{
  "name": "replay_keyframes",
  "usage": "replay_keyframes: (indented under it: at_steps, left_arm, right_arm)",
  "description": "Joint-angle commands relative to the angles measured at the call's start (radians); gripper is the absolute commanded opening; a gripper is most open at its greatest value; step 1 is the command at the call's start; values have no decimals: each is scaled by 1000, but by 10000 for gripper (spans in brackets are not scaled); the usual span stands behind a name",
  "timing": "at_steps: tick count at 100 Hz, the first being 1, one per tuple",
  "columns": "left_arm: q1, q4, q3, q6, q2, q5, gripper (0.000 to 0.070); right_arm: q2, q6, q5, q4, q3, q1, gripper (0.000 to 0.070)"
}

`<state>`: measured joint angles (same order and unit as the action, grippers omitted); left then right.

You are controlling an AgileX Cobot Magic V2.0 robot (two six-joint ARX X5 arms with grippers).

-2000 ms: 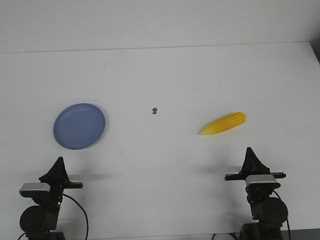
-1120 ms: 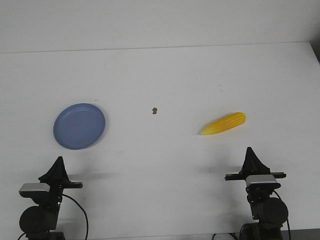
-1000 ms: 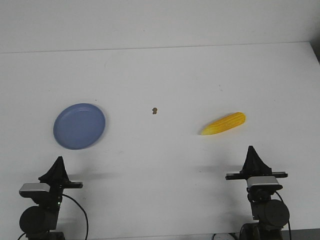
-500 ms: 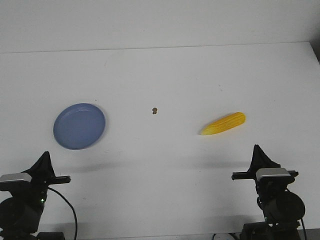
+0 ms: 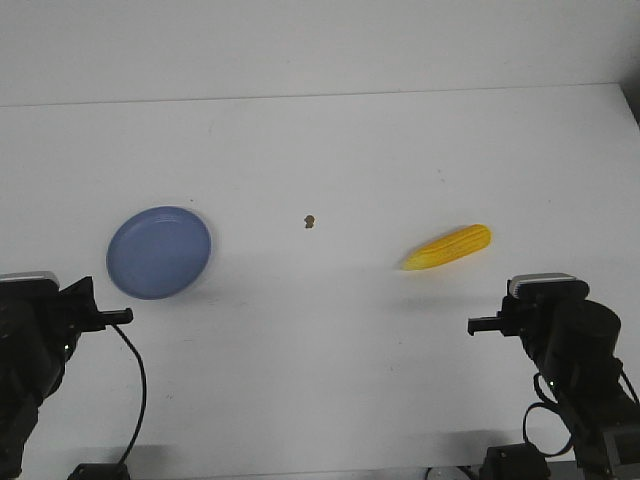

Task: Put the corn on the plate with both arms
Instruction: 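Open both grippers and move the left gripper to the blue plate rim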

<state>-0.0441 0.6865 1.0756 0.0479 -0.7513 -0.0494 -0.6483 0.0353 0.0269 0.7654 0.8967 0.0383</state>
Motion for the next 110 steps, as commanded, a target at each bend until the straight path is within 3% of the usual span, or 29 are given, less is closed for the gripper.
replay_keyframes:
  at_steps: [1, 35, 44, 50, 58, 63, 67, 84, 110]
  left_arm:
    - [0, 8, 29, -11, -29, 0, 12]
    - [0, 7, 30, -11, -46, 0, 12]
    - [0, 6, 30, -8, -45, 0, 42]
    - [0, 6, 30, -4, -46, 0, 174]
    - [0, 6, 30, -2, -46, 0, 463]
    - [0, 6, 30, -2, -46, 0, 560]
    - [0, 6, 30, -2, -46, 0, 561]
    - [0, 3, 30, 0, -46, 0, 538]
    - [36, -67, 56, 77, -169, 0, 526]
  right_arm:
    - [-24, 15, -2, -4, 29, 1, 19]
    - [-46, 18, -2, -9, 34, 1, 19]
    - [-46, 18, -3, -8, 34, 1, 33]
    - [-46, 18, -3, -6, 34, 1, 138]
    - [-46, 22, -3, -5, 34, 1, 393]
    - [-46, 23, -2, -5, 34, 1, 508]
    - [-46, 24, -2, -5, 34, 1, 535]
    - [-45, 25, -2, -5, 34, 1, 535]
    - [-45, 25, -2, -6, 34, 1, 535]
